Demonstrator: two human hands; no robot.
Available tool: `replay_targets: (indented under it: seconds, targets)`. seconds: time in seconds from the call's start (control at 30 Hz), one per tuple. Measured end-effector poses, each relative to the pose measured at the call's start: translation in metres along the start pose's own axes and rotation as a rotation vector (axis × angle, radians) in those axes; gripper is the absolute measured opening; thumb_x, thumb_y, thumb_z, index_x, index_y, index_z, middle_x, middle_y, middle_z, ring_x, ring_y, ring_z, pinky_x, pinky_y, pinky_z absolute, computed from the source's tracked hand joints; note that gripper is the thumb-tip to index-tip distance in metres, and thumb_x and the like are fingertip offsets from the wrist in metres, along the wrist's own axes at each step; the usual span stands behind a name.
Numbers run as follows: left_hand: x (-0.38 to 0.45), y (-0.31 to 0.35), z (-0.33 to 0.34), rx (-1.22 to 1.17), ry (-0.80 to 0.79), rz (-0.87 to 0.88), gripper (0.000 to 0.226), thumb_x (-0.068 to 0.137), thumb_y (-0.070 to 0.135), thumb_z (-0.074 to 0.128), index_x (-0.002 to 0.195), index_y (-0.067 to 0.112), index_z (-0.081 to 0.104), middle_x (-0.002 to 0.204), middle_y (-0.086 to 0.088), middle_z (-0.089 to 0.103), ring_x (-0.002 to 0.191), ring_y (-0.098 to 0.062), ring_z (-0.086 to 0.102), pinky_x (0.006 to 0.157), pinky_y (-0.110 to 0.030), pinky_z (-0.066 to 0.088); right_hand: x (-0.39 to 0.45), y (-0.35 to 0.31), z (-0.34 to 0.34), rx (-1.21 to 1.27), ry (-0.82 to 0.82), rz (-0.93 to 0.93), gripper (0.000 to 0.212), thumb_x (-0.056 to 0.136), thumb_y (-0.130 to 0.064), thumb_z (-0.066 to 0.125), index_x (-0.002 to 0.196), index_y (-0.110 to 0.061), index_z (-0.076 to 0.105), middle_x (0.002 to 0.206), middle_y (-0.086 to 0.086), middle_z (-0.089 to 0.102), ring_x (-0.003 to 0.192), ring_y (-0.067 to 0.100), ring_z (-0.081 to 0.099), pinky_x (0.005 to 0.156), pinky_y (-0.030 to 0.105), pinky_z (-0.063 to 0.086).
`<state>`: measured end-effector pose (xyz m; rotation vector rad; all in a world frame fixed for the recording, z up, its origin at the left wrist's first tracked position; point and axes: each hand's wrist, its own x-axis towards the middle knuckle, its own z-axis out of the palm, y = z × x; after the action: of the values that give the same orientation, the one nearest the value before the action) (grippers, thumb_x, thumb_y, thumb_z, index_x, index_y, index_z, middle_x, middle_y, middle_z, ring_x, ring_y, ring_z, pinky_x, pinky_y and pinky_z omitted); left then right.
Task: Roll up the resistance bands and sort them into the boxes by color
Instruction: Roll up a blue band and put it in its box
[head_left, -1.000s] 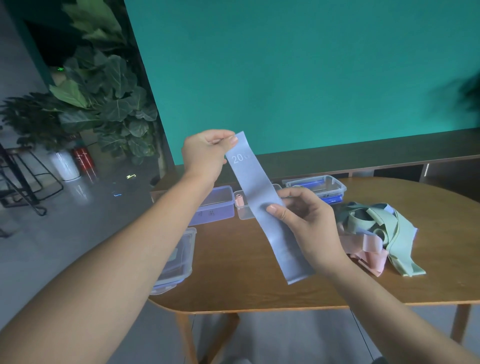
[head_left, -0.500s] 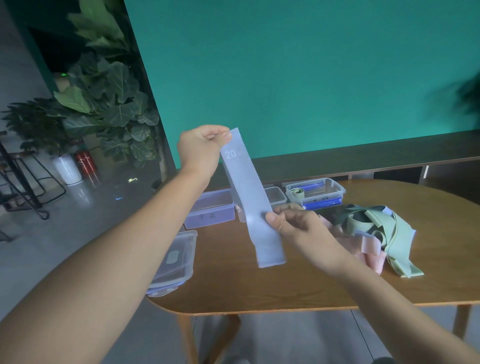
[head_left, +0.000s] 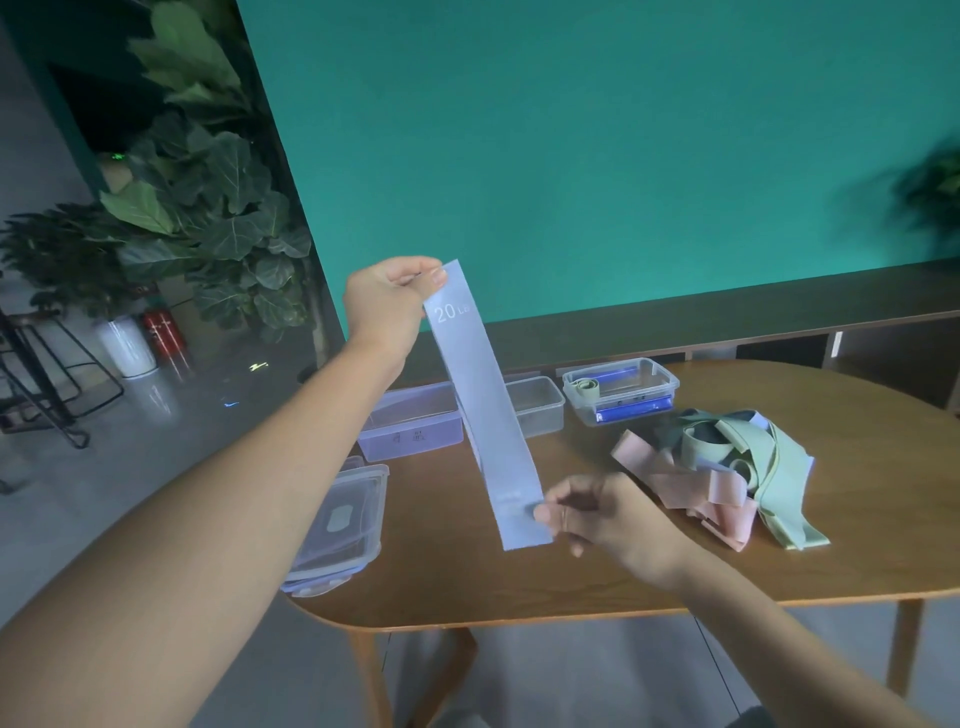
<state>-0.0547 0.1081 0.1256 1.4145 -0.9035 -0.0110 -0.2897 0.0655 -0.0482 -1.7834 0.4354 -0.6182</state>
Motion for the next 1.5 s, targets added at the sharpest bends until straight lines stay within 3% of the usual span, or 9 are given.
replay_targets:
  seconds: [0.3,0.43,0.57,0.63,0.8,0.93,1.1,1.27,1.5]
  targets:
    - [-0.015,-0.009,0.005,0.079,-0.187,0.03,0.009,0.09,0.012,0.074,0.099,0.01,0.076,0.091,0.005,0.074,0.067,0.01,0.063,0.058,-0.01,0.047,0.004,0.042,0.001,-0.022,0.207,0.037,0.012,0.086,-0.032,0.079,0.087,-0.021,0.072,0.085,-0.004,0.073,0.079,0.01,0.066,0.078,0.026,0.049]
    - [-0.024,0.002,0.011,0.106,-0.269,0.057,0.007,0.088,0.009,0.075,0.095,0.011,0.076,0.088,0.003,0.074,0.064,0.009,0.061,0.057,-0.011,0.046,0.024,0.015,0.006,0.011,0.316,-0.017,0.05,0.075,-0.044,0.084,0.117,-0.029,0.061,0.112,-0.012,0.065,0.106,0.003,0.061,0.082,0.013,0.047]
    - [-0.029,0.016,0.011,0.105,-0.377,0.085,0.008,0.087,0.009,0.077,0.09,0.017,0.077,0.085,0.005,0.075,0.07,0.002,0.065,0.062,-0.014,0.05,0.046,-0.007,0.003,0.01,0.32,-0.093,0.107,0.056,-0.072,0.084,0.146,-0.038,0.039,0.149,-0.015,0.044,0.135,0.006,0.042,0.107,0.033,0.041]
    - [-0.03,0.021,0.009,0.107,-0.419,0.091,0.011,0.086,0.011,0.079,0.087,0.021,0.077,0.084,0.006,0.076,0.074,-0.003,0.066,0.063,-0.017,0.051,0.052,-0.01,-0.005,-0.004,0.256,-0.105,0.109,0.057,-0.072,0.086,0.149,-0.039,0.037,0.154,-0.017,0.04,0.142,0.006,0.037,0.111,0.038,0.041]
    - [-0.03,0.005,0.015,0.122,-0.371,0.054,0.009,0.086,0.011,0.078,0.094,0.014,0.078,0.089,-0.002,0.076,0.066,0.002,0.063,0.058,-0.015,0.05,0.033,0.006,-0.014,0.062,-0.016,0.001,0.022,0.084,-0.031,0.08,0.095,-0.012,0.078,0.094,0.003,0.076,0.09,0.017,0.07,0.085,0.03,0.054]
    - [-0.032,-0.045,0.03,0.098,-0.318,-0.086,0.012,0.085,0.007,0.078,0.097,0.008,0.078,0.085,-0.002,0.074,0.059,0.004,0.061,0.055,-0.015,0.048,0.013,0.044,-0.004,0.214,-0.012,0.185,0.026,0.094,-0.024,0.069,0.102,0.001,0.067,0.101,0.02,0.073,0.09,0.031,0.074,0.079,0.037,0.059]
    - [-0.036,-0.119,0.05,0.092,-0.269,-0.187,0.011,0.088,0.006,0.076,0.099,0.007,0.077,0.084,0.003,0.072,0.057,0.007,0.061,0.055,-0.016,0.049,0.012,0.088,0.005,0.146,0.076,0.251,0.028,0.1,-0.034,0.062,0.104,-0.007,0.063,0.098,0.013,0.074,0.086,0.028,0.071,0.078,0.046,0.057]
    - [-0.028,-0.189,0.071,0.077,-0.258,-0.292,0.014,0.09,0.01,0.075,0.103,0.009,0.077,0.094,0.0,0.075,0.074,-0.005,0.067,0.061,-0.019,0.054,0.024,0.111,0.002,0.129,0.243,0.306,0.019,0.097,-0.026,0.067,0.102,-0.009,0.063,0.095,0.015,0.073,0.074,0.016,0.071,0.06,0.033,0.059]
    - [-0.015,-0.26,0.106,0.108,-0.29,-0.338,0.017,0.091,0.008,0.074,0.107,0.006,0.076,0.088,0.006,0.069,0.073,-0.001,0.061,0.059,-0.012,0.052,0.035,0.135,-0.005,-0.027,0.129,0.414,0.017,0.094,-0.021,0.07,0.11,-0.015,0.069,0.064,-0.004,0.066,0.052,0.01,0.059,0.051,0.027,0.055]
